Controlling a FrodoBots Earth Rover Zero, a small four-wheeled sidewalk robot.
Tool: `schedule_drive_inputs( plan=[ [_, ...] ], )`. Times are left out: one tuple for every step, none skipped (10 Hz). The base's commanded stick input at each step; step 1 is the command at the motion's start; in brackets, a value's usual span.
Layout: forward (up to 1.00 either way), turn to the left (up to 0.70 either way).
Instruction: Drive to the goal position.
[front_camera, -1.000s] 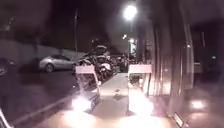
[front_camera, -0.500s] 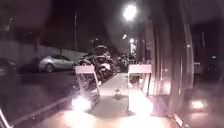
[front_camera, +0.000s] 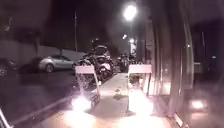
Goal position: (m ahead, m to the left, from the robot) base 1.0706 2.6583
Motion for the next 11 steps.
schedule_drive_inputs(
  plan=[
    [0.00, -0.45],
    [0.00, -0.45],
    [0.00, -0.44],
    [0.00, -0.33],
    [0.00, -0.08],
    [0.00, 0.00],
    [0.00, 0.00],
    [0.00, 0.00],
    [0.00, 0.00],
    [0.00, 0.00],
    [0.00, 0.00]
  ],
)
